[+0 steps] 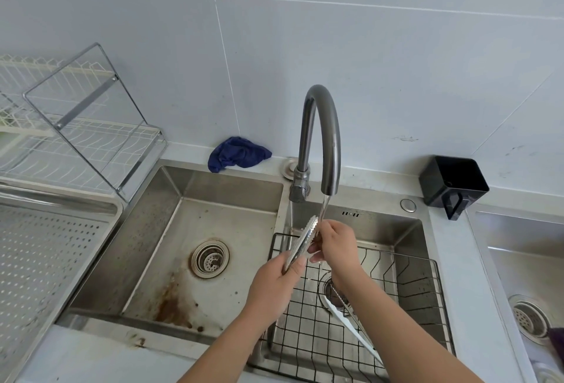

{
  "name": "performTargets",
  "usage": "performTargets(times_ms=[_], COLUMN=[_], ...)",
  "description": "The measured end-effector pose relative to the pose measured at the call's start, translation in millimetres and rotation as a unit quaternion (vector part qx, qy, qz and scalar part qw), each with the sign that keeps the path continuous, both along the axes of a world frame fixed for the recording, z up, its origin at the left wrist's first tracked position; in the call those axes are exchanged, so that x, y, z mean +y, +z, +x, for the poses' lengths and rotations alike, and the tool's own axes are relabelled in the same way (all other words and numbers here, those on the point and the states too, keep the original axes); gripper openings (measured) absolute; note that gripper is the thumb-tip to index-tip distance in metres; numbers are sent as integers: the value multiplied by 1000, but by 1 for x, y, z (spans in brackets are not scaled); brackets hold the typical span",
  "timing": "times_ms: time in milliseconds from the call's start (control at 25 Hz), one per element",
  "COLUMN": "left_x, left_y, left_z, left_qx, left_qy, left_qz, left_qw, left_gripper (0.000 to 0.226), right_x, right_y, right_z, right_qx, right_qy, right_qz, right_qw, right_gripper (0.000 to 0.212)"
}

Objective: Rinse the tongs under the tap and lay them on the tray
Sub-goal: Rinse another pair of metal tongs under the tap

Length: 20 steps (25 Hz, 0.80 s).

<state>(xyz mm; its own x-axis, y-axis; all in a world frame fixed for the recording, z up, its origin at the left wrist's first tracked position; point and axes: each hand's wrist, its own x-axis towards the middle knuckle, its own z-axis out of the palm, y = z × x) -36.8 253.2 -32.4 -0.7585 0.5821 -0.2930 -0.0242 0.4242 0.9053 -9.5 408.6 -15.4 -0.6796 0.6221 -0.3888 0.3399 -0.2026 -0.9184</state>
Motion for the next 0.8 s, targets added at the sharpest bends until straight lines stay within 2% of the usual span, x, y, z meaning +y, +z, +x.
performTargets(times_ms=[80, 200, 360, 440, 600, 720, 800], left_x=[1, -3, -3, -1, -1, 1, 1], left_y=[0, 1, 5, 8, 7, 7, 8], left_z=[-2, -4, -6, -5, -4, -2, -1], left_qx=[3, -25, -110, -121, -84, -21, 3], left_qy=[3, 19, 44, 47, 35, 21, 21], left_qz=[0, 21, 52, 61, 45, 17, 6], left_qw=[1000, 999, 992, 990, 995, 999, 1000], left_gripper=[27, 27, 29, 31, 27, 33, 26], right_x=[1, -3, -9, -14, -12, -12, -14], right_y=[1, 2, -3, -4, 0, -1, -1], right_z=[0, 3, 6, 5, 2, -2, -2], right_qx=[16, 67, 90, 95, 64, 27, 30], right_qy=[-3, 19, -21, -28, -42, -18, 1], right_qz=[0, -32, 6, -8, -9, -20, -54], right_qw=[1000, 997, 996, 995, 997, 999, 998], right_gripper=[32, 17, 23, 23, 7, 32, 26])
